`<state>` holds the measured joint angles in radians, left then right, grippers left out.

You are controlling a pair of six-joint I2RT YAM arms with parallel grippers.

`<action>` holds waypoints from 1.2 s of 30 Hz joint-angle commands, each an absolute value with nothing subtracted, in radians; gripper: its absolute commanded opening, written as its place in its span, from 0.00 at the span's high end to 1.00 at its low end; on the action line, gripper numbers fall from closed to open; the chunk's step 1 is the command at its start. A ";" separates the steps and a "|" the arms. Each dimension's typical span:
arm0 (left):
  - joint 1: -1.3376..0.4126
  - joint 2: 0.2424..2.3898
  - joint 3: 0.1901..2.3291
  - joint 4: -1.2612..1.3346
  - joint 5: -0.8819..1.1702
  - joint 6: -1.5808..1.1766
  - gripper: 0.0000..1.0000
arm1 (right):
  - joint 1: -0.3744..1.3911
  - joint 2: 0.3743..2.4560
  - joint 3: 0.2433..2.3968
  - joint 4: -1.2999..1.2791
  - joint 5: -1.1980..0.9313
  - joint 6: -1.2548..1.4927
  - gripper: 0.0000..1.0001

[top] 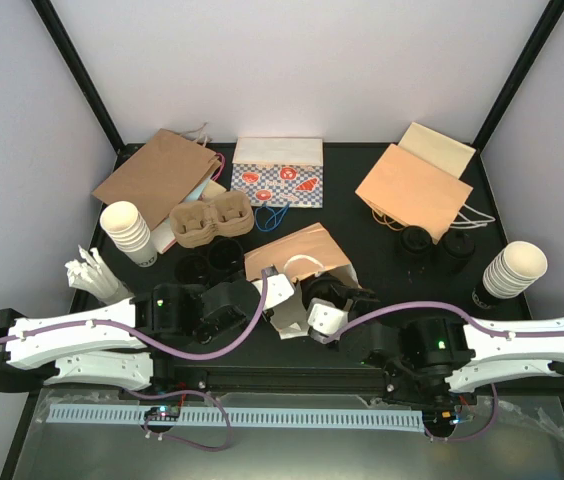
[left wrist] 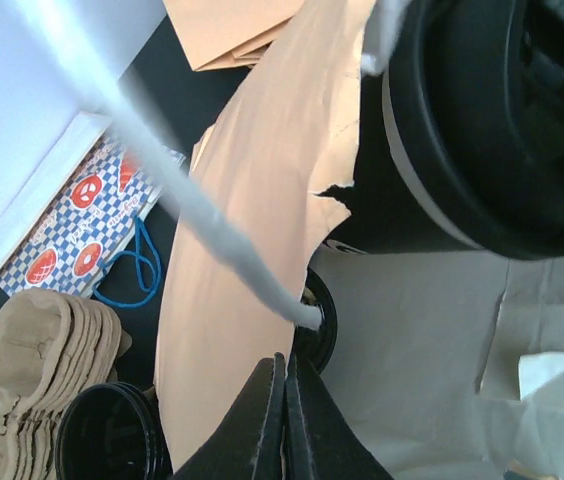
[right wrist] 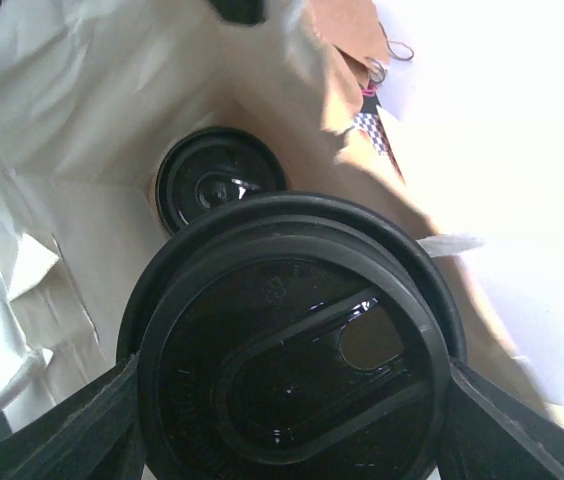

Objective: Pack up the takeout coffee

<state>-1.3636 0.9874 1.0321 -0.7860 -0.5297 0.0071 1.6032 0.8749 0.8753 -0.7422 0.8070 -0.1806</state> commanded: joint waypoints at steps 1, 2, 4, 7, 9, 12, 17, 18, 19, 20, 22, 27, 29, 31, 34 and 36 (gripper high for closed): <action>-1.365 0.982 1.023 -0.713 -0.521 0.033 0.99 | 1.567 0.894 0.824 -0.692 0.829 -0.270 0.38; -1.364 0.985 1.022 -0.701 -0.528 0.038 0.98 | 1.554 0.894 0.814 -0.679 0.806 -0.294 0.39; -1.363 0.991 1.021 -0.682 -0.539 0.048 0.99 | 1.528 0.893 0.799 -0.650 0.784 -0.343 0.40; -1.357 0.996 1.022 -0.652 -0.552 0.055 0.98 | 1.473 0.890 0.787 -0.620 0.758 -0.406 0.40; -1.349 0.997 1.024 -0.630 -0.552 0.058 0.98 | 1.449 0.888 0.777 -0.611 0.730 -0.432 0.41; -1.337 0.997 1.022 -0.604 -0.536 0.071 0.98 | 1.440 0.888 0.768 -0.610 0.683 -0.447 0.42; -1.333 1.001 1.019 -0.578 -0.509 0.083 0.98 | 1.440 0.908 0.742 -0.612 0.666 -0.476 0.42; -1.332 1.002 1.019 -0.574 -0.507 0.085 0.98 | 1.440 0.916 0.740 -0.619 0.671 -0.484 0.42; -1.333 1.003 1.019 -0.571 -0.503 0.084 0.98 | 1.440 0.924 0.740 -0.627 0.672 -0.491 0.42; -1.332 1.006 1.017 -0.569 -0.497 0.085 0.98 | 1.439 0.929 0.739 -0.632 0.669 -0.498 0.42; -1.332 1.013 1.020 -0.566 -0.485 0.082 0.99 | 1.440 0.936 0.739 -0.635 0.656 -0.503 0.43; -1.331 1.036 1.029 -0.571 -0.478 0.073 0.98 | 1.439 0.948 0.741 -0.635 0.640 -0.522 0.43; -1.331 1.039 1.032 -0.574 -0.479 0.068 0.99 | 1.439 0.959 0.746 -0.648 0.647 -0.531 0.43; -1.328 1.039 1.036 -0.583 -0.480 0.062 0.98 | 1.439 0.971 0.748 -0.665 0.675 -0.537 0.43; -1.323 1.028 1.042 -0.593 -0.472 0.051 0.98 | 1.437 0.975 0.730 -0.685 0.700 -0.560 0.42; -1.321 1.019 1.042 -0.593 -0.463 0.049 0.98 | 1.437 0.971 0.722 -0.687 0.687 -0.576 0.43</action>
